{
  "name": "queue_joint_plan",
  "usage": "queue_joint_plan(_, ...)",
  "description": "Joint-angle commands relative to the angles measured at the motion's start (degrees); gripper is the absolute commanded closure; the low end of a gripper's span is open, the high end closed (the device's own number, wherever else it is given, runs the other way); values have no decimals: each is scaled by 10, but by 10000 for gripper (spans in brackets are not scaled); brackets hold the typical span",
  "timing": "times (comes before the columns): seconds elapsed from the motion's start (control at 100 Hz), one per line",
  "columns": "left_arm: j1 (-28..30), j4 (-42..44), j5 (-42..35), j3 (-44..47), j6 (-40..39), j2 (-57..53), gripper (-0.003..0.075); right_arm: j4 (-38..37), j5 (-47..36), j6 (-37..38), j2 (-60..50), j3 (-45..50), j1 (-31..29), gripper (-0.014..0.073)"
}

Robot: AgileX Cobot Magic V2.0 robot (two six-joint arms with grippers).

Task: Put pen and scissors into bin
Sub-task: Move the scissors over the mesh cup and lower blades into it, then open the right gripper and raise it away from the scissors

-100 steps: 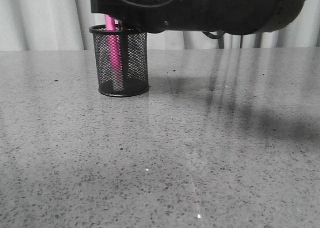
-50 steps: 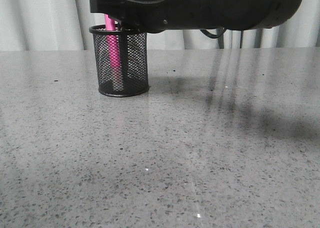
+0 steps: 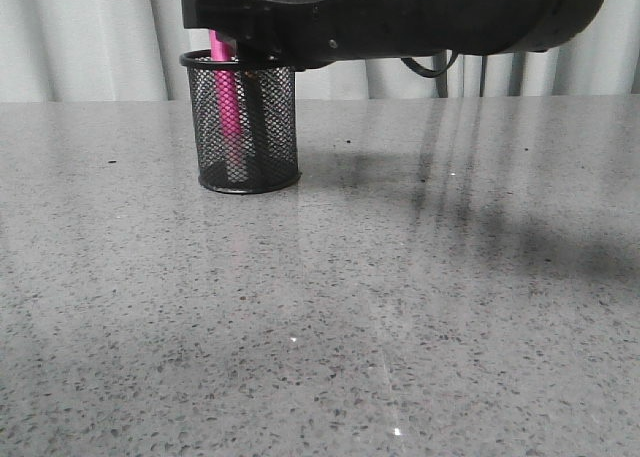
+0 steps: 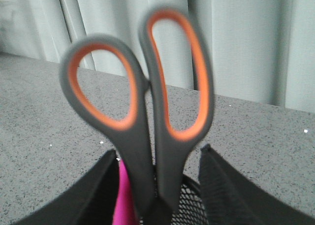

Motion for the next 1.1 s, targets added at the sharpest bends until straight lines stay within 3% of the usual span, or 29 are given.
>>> queue_joint_plan(0.0, -5, -35, -12, -12, -7, 4, 739, -8, -9, -3, -23, -7, 1, 202)
queue_joint_plan(0.63, -5, -35, -16, -12, -7, 4, 739, -10, -35, -3, -65, -7, 3, 202)
queue_joint_plan(0.9, -5, -35, -59, -12, -7, 4, 739, -10, -31, -3, -108, -7, 5, 208)
queue_joint_plan(1.0, -5, -35, -119, -1, -7, -1, 739, -10, -24, -3, -152, 4, 10, 329)
queue_joint_plan(1.09, -5, -35, -202, 28, -29, -22, 739, -11, -20, -3, -206, 33, 15, 543)
